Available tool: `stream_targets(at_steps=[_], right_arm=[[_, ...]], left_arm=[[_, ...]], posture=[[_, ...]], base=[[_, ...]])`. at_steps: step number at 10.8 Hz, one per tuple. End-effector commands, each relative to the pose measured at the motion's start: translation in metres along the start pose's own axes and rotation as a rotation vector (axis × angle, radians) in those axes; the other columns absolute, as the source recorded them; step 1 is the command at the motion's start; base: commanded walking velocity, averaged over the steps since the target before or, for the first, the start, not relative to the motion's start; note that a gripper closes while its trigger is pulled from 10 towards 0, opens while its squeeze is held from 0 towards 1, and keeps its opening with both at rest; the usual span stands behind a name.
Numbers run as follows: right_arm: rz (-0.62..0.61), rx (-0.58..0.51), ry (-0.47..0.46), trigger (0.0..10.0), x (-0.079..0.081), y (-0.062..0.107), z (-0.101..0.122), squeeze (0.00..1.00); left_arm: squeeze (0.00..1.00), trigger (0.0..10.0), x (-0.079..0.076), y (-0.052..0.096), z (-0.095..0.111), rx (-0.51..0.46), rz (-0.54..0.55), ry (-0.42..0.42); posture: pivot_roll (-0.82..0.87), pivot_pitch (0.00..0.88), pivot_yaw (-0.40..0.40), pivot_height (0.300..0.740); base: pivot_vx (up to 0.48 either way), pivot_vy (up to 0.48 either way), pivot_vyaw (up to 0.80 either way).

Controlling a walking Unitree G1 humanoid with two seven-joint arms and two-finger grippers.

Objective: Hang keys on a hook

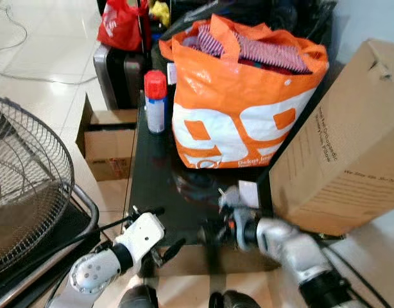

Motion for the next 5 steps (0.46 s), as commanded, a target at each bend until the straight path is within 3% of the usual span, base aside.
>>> stream_targets(at_steps=[1,2,3,5], right_arm=[[-0.003,-0.019,-0.008,0.0,-0.003,0.005,0.004,0.00],[0.010,-0.010,0.003,0.0,-0.003,0.005,0.006,0.00],[0.022,0.010,0.002,0.0,0.001,0.001,0.006,0.00],[-0.013,0.110,-0.033,0.0,0.001,-0.018,-0.013,0.00]], left_arm=[[0.01,10.0,-0.002,0.000,-0.002,-0.005,0.005,-0.008],[0.06,10.0,-0.003,0.000,-0.001,-0.006,0.002,-0.026],[0.00,10.0,-0.004,-0.001,-0.001,-0.002,-0.012,-0.022],[0.00,10.0,-0.005,-0.002,-0.002,0.031,-0.025,-0.013]], posture=[[0.00,0.042,-0.083,0.740],[0.00,0.041,-0.082,0.740],[0.00,0.053,-0.085,0.740],[0.02,0.082,-0.090,0.740]], base=[[0.000,0.000,0.00],[0.000,0.000,0.00],[0.000,0.000,0.00],[0.000,0.000,0.00]])
Point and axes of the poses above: a point about 5 cm out from each wrist's last joint towards the gripper, its own y axis pointing back from the gripper into the wrist, its own z axis along the axis of the wrist's last joint, x = y × z, the point moved 1 cm from there along -y, pointing out of the wrist towards the gripper, and after that the axes turned 14 degrees about y, right-handed, at the moved point
